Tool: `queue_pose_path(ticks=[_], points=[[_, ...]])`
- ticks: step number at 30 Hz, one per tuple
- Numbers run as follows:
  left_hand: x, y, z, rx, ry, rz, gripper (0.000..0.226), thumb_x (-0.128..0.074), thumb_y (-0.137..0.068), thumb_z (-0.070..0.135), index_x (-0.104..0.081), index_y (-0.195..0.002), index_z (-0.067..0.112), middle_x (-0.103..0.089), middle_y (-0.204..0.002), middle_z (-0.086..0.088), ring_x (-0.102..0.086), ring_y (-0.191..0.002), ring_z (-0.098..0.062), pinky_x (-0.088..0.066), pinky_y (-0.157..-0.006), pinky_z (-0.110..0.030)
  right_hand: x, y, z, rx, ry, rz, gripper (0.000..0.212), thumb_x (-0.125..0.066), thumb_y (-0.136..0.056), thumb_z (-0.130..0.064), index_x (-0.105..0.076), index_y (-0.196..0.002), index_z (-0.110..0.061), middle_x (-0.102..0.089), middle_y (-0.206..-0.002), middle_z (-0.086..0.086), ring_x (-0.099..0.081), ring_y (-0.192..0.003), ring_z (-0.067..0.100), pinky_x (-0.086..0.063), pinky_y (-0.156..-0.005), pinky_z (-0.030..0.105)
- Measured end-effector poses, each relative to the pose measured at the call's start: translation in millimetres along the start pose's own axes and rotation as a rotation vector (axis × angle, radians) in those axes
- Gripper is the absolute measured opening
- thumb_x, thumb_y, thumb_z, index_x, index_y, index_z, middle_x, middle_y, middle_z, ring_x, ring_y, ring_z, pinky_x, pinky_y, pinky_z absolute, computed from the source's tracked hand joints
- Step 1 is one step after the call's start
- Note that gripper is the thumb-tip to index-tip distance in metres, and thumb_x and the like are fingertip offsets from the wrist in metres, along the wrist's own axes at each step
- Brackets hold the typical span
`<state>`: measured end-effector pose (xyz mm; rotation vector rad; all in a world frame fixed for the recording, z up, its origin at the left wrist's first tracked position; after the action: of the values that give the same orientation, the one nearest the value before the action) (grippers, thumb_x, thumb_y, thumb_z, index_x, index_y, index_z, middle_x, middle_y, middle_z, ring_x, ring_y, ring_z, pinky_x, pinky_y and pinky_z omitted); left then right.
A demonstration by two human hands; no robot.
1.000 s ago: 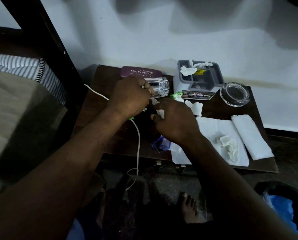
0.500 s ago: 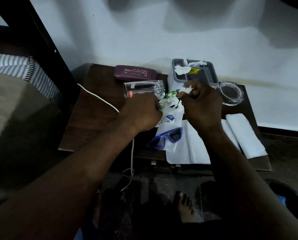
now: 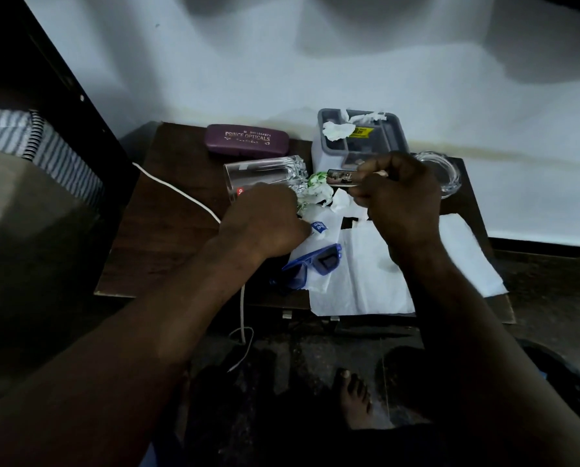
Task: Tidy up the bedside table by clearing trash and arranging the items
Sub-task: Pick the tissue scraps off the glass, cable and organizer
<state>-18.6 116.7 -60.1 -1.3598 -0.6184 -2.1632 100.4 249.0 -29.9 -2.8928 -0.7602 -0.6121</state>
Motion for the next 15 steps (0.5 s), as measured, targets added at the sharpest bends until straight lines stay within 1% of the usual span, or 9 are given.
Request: queue_pose_path(ticks=[2,4,6,7,9,11,13,14,15], points=[[5.6,0.7,6.0,-0.002,0.053,0.029,0.038,-0.064,-0.085,0.048,-0.073,-0.103,0.016,-0.071,-0.110,-0.010,-0.064,-0.107,-0.032,-0.050,-0.085,-0.034,2.2,-2.2,0.5,-0.064,-0.156,-0.036,0.022,-0.059,-0.091,0.006,-0.071,-0.085,-0.011,-0.075,-0.076,0.005,-0.071,-0.066,0.016,-0.062,-0.069,0.032],[8.9,1.1,10.4,0.019,0.120,0.040,0.031,-0.065,-0.084,0.043,-0.071,-0.094,0.014,-0.070,-0.100,-0.009,-0.063,-0.099,-0.031,-0.048,-0.079,-0.032,-0.9,-4.0,1.2,-0.137,-0.262,-0.097,0.030,-0.050,-0.094,0.012,-0.069,-0.085,-0.009,-0.072,-0.071,0.002,-0.065,-0.062,0.013,-0.057,-0.062,0.022],[10.3,0.9,10.5,0.058,0.205,0.046,0.020,-0.068,-0.081,0.034,-0.067,-0.084,0.014,-0.066,-0.088,-0.004,-0.062,-0.089,-0.027,-0.044,-0.071,-0.030,-5.7,-4.7,2.9,-0.163,-0.290,-0.133,0.038,-0.040,-0.094,0.015,-0.067,-0.083,-0.009,-0.068,-0.061,-0.004,-0.059,-0.052,0.005,-0.048,-0.053,0.015],[10.4,0.7,9.3,0.073,0.240,0.050,0.015,-0.069,-0.080,0.029,-0.065,-0.082,0.015,-0.065,-0.086,-0.002,-0.062,-0.086,-0.025,-0.042,-0.068,-0.029,-8.2,-5.0,5.0,-0.142,-0.263,-0.135,0.040,-0.038,-0.093,0.014,-0.067,-0.079,-0.009,-0.066,-0.057,-0.005,-0.056,-0.049,0.003,-0.044,-0.050,0.014],[9.7,-0.5,5.7,0.081,0.273,0.046,0.005,-0.067,-0.079,0.023,-0.065,-0.083,0.019,-0.069,-0.088,0.000,-0.064,-0.086,-0.022,-0.045,-0.070,-0.029,-11.3,-3.9,5.4,-0.066,-0.149,-0.122,0.041,-0.040,-0.092,0.010,-0.069,-0.073,-0.013,-0.065,-0.057,-0.006,-0.054,-0.049,0.001,-0.039,-0.050,0.015],[6.9,-1.9,1.1,0.080,0.297,0.013,0.009,-0.062,-0.080,0.020,-0.069,-0.086,0.022,-0.074,-0.091,0.001,-0.069,-0.088,-0.020,-0.054,-0.078,-0.031,-16.4,-3.7,2.9,-0.006,0.017,-0.140,0.043,-0.046,-0.090,0.008,-0.072,-0.073,-0.021,-0.065,-0.060,-0.008,-0.057,-0.056,0.000,-0.042,-0.054,0.020],[3.5,-3.7,-3.8,0.065,0.288,-0.026,0.016,-0.060,-0.083,0.018,-0.075,-0.091,0.019,-0.077,-0.089,-0.004,-0.073,-0.087,-0.022,-0.058,-0.083,-0.036,-23.4,-3.5,0.8,-0.004,0.109,-0.179,0.038,-0.051,-0.093,0.001,-0.072,-0.080,-0.027,-0.067,-0.061,-0.006,-0.061,-0.063,0.004,-0.049,-0.062,0.029],[2.4,-4.4,-5.8,0.055,0.268,-0.031,0.018,-0.061,-0.085,0.020,-0.076,-0.094,0.017,-0.077,-0.088,-0.006,-0.073,-0.086,-0.023,-0.059,-0.083,-0.037,-26.8,-1.1,-1.1,-0.030,0.125,-0.190,0.030,-0.053,-0.094,-0.006,-0.073,-0.086,-0.027,-0.070,-0.063,-0.005,-0.065,-0.067,0.007,-0.055,-0.068,0.034],[2.2,-4.7,-7.3,0.046,0.246,-0.030,0.018,-0.062,-0.087,0.022,-0.077,-0.096,0.016,-0.077,-0.088,-0.007,-0.073,-0.086,-0.024,-0.059,-0.084,-0.037,-30.1,-1.0,1.0,-0.037,0.154,-0.194,0.023,-0.054,-0.093,-0.014,-0.073,-0.096,-0.026,-0.076,-0.070,-0.003,-0.070,-0.075,0.009,-0.060,-0.079,0.039]])
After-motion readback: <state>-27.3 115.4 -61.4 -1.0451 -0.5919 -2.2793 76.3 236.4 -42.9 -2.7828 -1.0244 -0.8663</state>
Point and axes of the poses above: each hand's wrist, its own y-axis away from the middle knuckle, its own x-axis out of the back of the hand, z = x × y, the point moved 2 cm from there along -y, towards the middle knuckle
